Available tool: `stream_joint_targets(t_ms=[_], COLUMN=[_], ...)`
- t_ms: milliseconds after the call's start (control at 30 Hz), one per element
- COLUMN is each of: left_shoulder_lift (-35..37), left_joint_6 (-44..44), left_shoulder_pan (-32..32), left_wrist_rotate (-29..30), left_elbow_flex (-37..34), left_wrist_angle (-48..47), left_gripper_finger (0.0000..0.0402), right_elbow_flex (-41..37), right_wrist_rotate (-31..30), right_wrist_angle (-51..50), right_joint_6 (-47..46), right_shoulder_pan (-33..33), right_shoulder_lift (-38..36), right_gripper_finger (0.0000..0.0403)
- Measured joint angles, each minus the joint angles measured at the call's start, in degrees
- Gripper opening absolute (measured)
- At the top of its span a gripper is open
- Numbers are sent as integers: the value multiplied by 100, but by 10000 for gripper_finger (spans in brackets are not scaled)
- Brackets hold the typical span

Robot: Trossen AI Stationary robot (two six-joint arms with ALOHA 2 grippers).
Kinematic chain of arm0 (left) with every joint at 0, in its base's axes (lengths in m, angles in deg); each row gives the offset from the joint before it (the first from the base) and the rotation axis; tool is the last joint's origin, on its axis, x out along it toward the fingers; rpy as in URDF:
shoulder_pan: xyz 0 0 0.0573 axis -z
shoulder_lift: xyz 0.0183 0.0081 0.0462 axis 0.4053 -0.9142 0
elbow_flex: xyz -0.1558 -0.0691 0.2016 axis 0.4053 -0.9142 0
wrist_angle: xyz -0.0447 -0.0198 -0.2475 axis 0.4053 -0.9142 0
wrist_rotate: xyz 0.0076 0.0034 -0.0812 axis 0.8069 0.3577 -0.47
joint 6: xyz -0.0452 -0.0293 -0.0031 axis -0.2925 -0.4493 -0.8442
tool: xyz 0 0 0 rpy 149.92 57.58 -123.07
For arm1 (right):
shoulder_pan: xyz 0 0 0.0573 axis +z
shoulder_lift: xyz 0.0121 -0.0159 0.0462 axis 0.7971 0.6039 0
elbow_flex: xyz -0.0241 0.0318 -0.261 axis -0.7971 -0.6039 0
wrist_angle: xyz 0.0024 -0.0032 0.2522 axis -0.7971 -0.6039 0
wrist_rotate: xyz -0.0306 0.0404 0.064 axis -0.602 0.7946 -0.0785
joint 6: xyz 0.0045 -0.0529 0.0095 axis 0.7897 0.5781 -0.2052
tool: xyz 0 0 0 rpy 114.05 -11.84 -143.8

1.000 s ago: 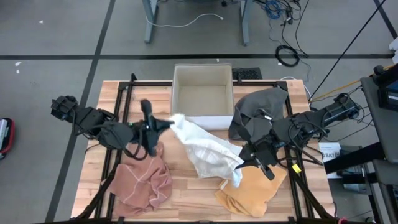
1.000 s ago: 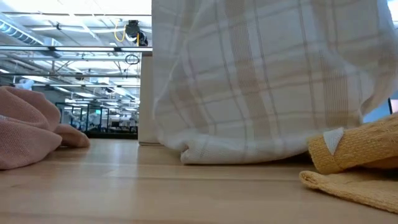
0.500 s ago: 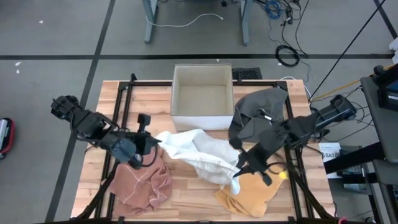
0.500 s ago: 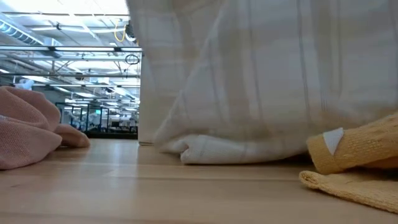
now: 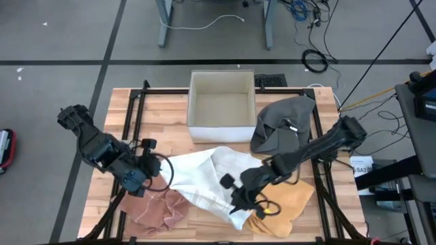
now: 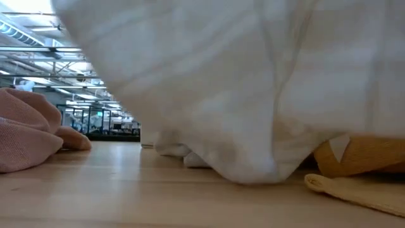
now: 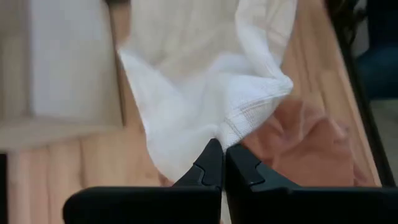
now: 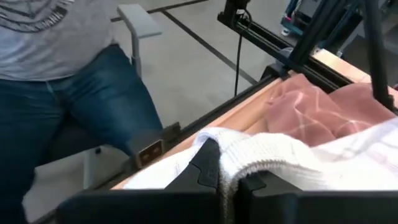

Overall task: Fold towel
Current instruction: Fold the white patterned towel

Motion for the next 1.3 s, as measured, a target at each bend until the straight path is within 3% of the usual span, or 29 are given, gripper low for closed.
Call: stream_joint_targets(t_ms=[167,500,600,733,1000,1167,1300], left_shoulder_lift=[0,-2,-2,-2,-2,-2,-2], left_joint_6=[-710,-2181,-2456,-2810,-2923,-3060,-3051], left_shoulder_pan=[183,543,647,685,833,959,1057], left_wrist_rotate=[-272,-1211,-1236,-1208,-1015,-1029,-1071], left_elbow_flex=[-744,-1981,-2120,-2205,-2223,-2223,-2223], left_wrist_angle=[-108,-66,-54,-8,151,155,199], left_gripper_finger=[0,0,0,8,83,110,114], right_elbow_flex=[0,4,3,7,9,7,7], right_wrist_rotate=[65,1152,1330,1299,998,1050,1907], right_wrist_angle=[1009,2900,3113,2883,1816,1340,1892], right_joint_6=[129,-278,-535,-470,-529,-588,-693], right_shoulder_pan=[-119,-600,-729,-765,-734,-668,-588], right_shoulder_lift=[772,1877,2035,2047,1785,1546,1408], right_gripper_finger=[0,2,16,70,212,229,220])
